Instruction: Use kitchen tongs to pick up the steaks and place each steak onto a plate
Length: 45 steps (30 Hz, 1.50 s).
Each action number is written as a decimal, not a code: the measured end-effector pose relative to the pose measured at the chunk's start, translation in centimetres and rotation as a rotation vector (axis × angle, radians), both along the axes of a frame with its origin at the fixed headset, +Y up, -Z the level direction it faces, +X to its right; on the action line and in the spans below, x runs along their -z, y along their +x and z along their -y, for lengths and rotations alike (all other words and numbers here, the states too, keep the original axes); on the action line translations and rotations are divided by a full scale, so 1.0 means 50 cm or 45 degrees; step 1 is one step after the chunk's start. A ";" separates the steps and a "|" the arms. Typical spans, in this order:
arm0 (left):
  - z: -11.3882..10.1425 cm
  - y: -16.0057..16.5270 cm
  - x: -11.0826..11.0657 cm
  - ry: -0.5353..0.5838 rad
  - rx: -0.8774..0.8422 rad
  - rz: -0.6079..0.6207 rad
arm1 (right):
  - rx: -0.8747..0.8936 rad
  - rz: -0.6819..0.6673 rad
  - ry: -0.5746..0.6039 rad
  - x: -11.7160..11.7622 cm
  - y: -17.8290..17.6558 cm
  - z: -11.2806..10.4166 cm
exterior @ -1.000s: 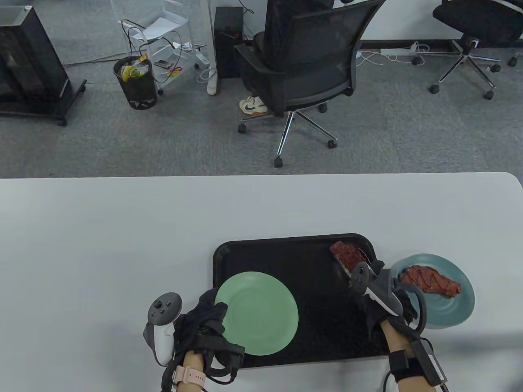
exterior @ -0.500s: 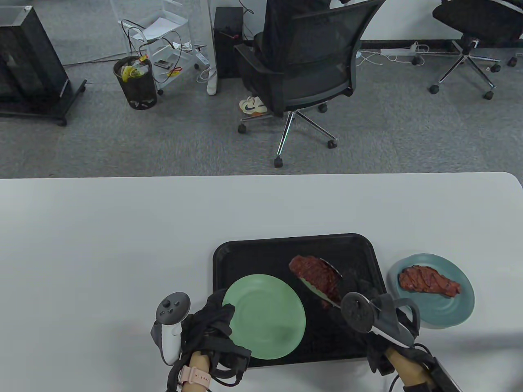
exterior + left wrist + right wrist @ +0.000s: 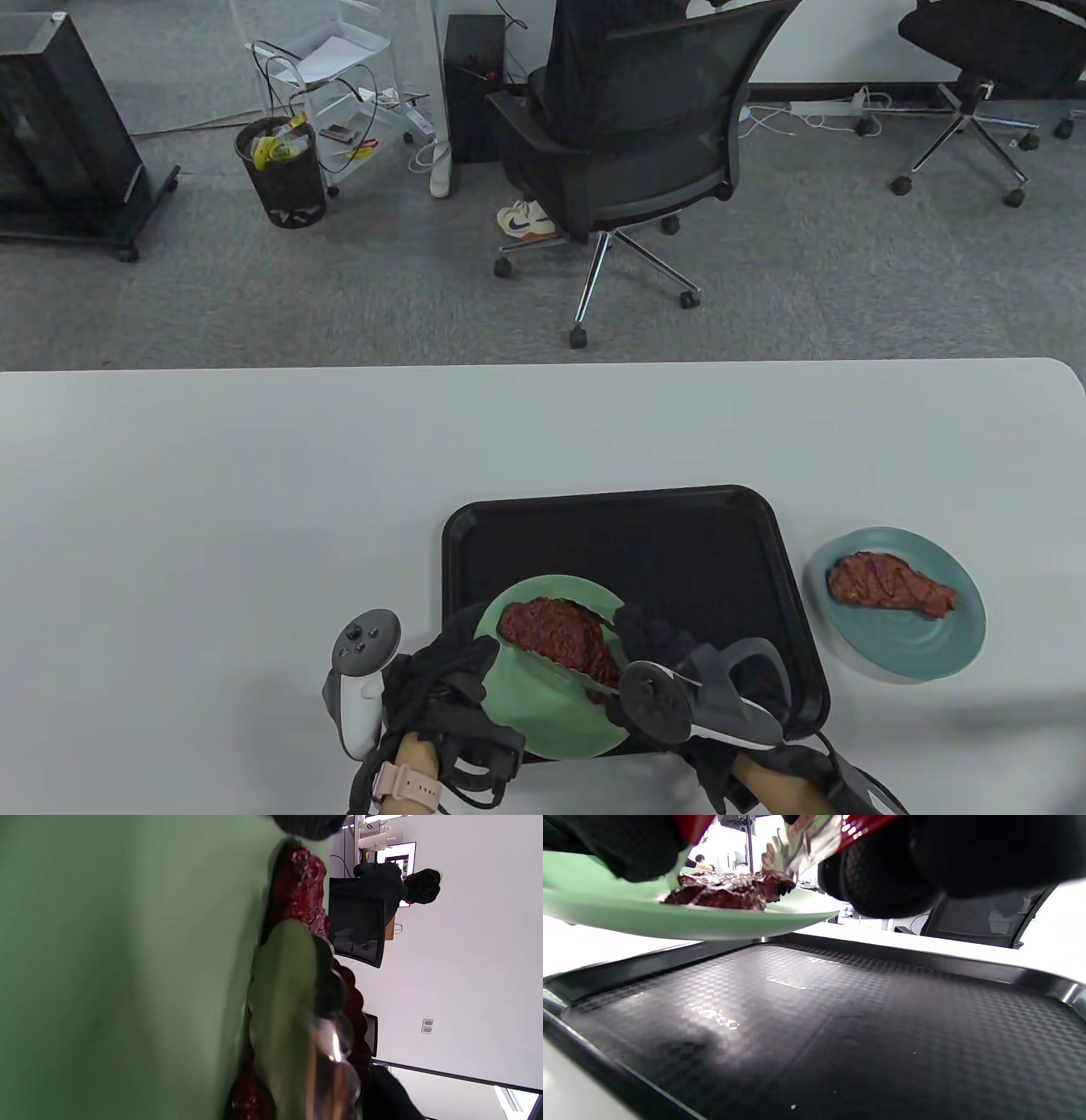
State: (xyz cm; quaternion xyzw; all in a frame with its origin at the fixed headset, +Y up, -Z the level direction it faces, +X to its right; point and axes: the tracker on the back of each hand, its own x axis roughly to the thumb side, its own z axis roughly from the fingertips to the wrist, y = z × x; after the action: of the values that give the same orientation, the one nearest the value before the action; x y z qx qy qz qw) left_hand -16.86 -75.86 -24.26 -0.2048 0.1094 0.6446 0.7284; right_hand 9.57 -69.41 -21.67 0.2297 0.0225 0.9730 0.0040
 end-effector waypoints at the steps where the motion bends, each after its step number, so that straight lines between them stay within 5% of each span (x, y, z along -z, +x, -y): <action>1: -0.001 0.000 0.000 0.005 -0.007 -0.001 | 0.001 0.000 0.008 -0.001 0.000 0.000; 17: 0.000 -0.013 0.005 -0.001 -0.065 -0.037 | 0.079 0.023 0.125 -0.038 0.039 -0.017; 32: 0.018 -0.187 -0.005 -0.031 -0.171 -0.493 | 0.195 0.409 0.174 -0.021 0.161 0.044; 45: 0.094 -0.327 -0.050 -0.147 -0.212 -0.884 | 0.088 0.349 0.129 -0.023 0.146 0.070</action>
State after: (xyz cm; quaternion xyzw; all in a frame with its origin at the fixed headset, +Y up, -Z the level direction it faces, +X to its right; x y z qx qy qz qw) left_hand -33.23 -80.54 -21.76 -0.0225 0.3694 0.7257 0.5800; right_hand 16.86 -72.94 -20.51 0.0951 -0.0354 0.9944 0.0291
